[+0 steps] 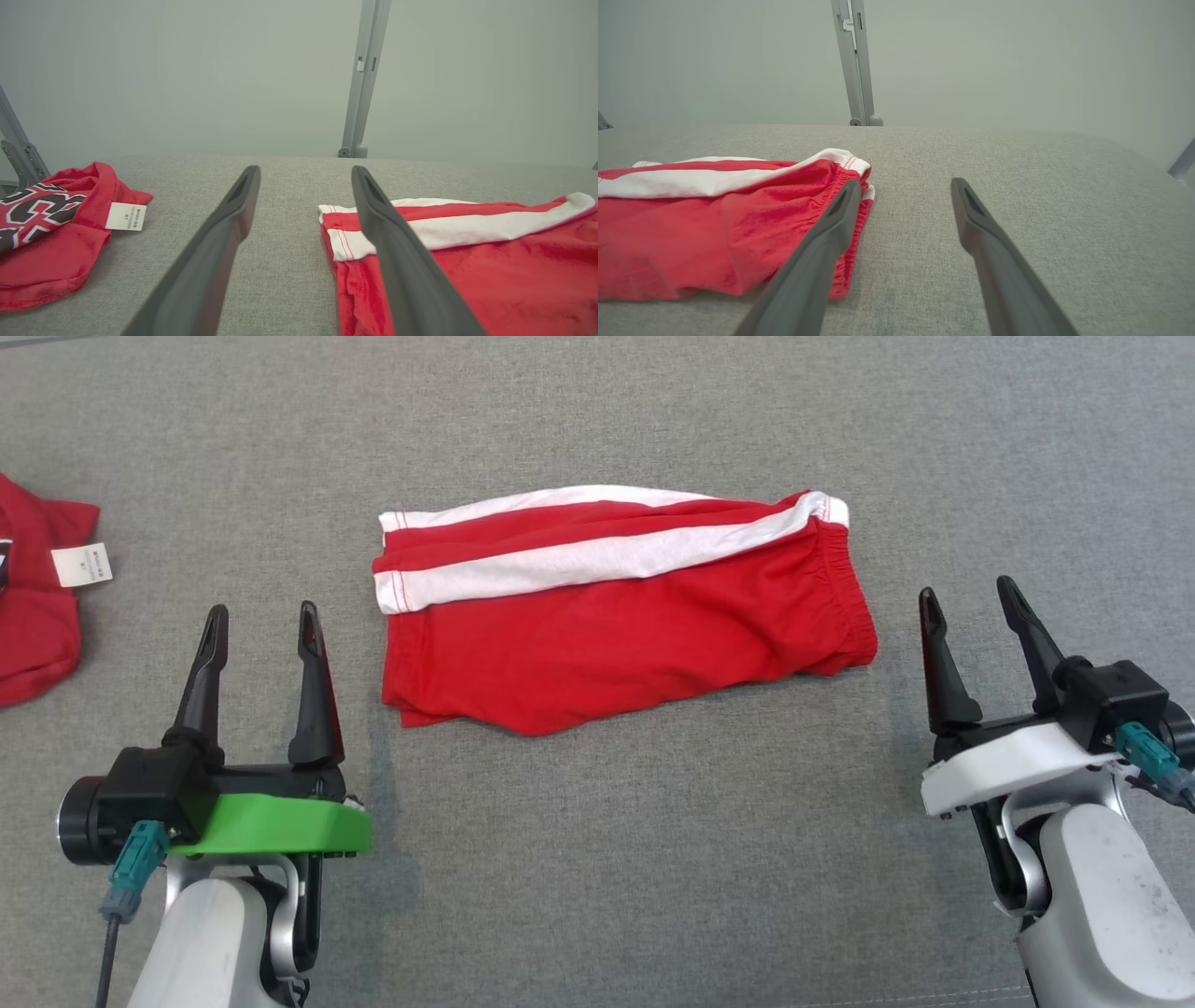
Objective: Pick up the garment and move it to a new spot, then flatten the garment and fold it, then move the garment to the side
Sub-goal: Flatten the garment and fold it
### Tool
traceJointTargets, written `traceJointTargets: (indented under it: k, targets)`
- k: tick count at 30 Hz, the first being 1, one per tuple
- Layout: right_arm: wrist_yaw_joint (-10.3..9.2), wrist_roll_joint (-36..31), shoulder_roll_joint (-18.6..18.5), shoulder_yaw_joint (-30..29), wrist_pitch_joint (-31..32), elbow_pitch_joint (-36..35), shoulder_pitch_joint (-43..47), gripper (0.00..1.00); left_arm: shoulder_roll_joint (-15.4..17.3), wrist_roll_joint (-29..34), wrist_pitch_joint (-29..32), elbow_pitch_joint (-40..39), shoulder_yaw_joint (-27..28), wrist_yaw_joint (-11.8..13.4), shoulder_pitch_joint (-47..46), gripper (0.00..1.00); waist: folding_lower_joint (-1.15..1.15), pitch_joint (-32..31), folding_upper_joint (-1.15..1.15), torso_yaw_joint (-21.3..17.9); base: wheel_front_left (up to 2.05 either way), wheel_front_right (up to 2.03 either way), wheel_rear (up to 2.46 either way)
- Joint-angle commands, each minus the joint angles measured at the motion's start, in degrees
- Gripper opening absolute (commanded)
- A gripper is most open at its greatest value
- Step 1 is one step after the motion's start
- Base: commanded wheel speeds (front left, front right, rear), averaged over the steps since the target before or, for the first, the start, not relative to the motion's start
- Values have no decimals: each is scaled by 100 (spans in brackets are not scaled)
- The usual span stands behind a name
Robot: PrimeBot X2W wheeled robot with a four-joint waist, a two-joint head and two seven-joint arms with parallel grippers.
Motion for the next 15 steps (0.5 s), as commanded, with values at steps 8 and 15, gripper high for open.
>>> traceJointTargets:
  k: [8,15]
  targets:
    - [-8,385,-158,592,182,1034,-935,100,-148,123,-42,119,-79,-163,-229,100,0,222,0,295,0,0,0]
    - [-8,694,-212,760,435,1906,-1309,100,-251,210,-41,129,-44,-235,-279,100,0,343,0,376,0,0,0]
